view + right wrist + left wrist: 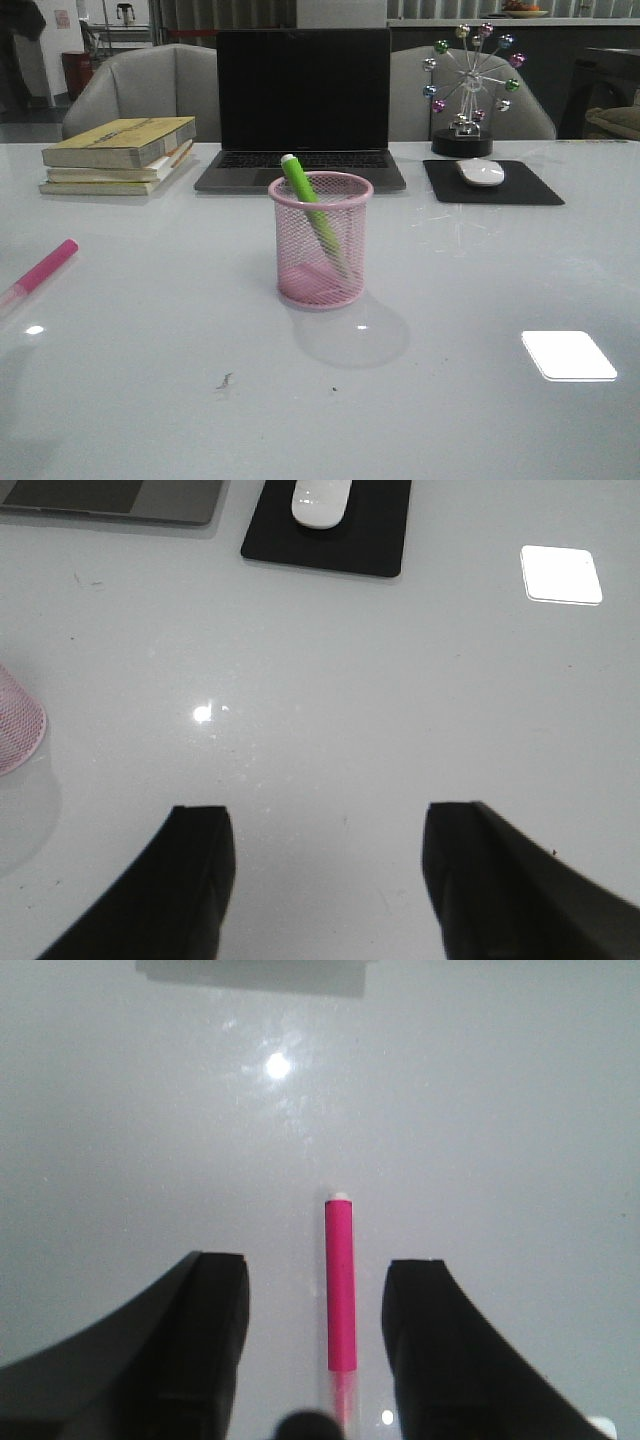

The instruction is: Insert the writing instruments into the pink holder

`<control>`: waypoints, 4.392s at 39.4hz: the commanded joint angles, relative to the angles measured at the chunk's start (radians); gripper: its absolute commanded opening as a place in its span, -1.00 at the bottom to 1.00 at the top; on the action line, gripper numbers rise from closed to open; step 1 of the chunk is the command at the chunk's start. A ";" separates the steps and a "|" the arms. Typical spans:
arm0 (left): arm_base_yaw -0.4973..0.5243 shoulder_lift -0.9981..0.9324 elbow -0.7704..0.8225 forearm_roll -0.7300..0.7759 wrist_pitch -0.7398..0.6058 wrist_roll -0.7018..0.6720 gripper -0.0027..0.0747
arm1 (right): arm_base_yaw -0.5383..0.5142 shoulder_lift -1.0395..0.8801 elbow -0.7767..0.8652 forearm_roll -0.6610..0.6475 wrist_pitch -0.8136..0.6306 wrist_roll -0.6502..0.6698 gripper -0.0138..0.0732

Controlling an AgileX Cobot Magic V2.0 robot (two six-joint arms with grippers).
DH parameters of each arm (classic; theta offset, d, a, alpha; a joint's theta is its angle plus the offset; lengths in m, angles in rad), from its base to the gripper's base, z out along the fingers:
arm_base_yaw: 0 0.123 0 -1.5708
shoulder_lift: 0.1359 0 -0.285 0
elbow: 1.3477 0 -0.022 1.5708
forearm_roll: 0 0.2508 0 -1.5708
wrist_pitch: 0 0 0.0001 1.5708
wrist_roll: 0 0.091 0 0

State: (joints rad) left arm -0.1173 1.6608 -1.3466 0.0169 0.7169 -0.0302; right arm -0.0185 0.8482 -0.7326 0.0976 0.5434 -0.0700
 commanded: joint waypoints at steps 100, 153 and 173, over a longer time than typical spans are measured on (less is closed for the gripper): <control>-0.314 0.082 -0.163 -0.125 -0.591 0.014 -0.69 | -0.008 -0.015 -0.028 -0.051 -0.041 -0.009 0.29; -0.627 0.120 0.239 -0.230 -1.229 0.009 0.44 | -0.008 -0.015 -0.028 -0.051 -0.040 -0.009 0.29; -0.406 -0.124 0.237 -0.087 -1.005 0.019 0.27 | -0.008 -0.015 -0.028 -0.052 -0.041 -0.009 0.29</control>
State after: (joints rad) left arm -0.5582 1.6351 -1.0789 -0.1012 -0.2673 -0.0095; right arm -0.0185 0.8467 -0.7326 0.0566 0.5677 -0.0700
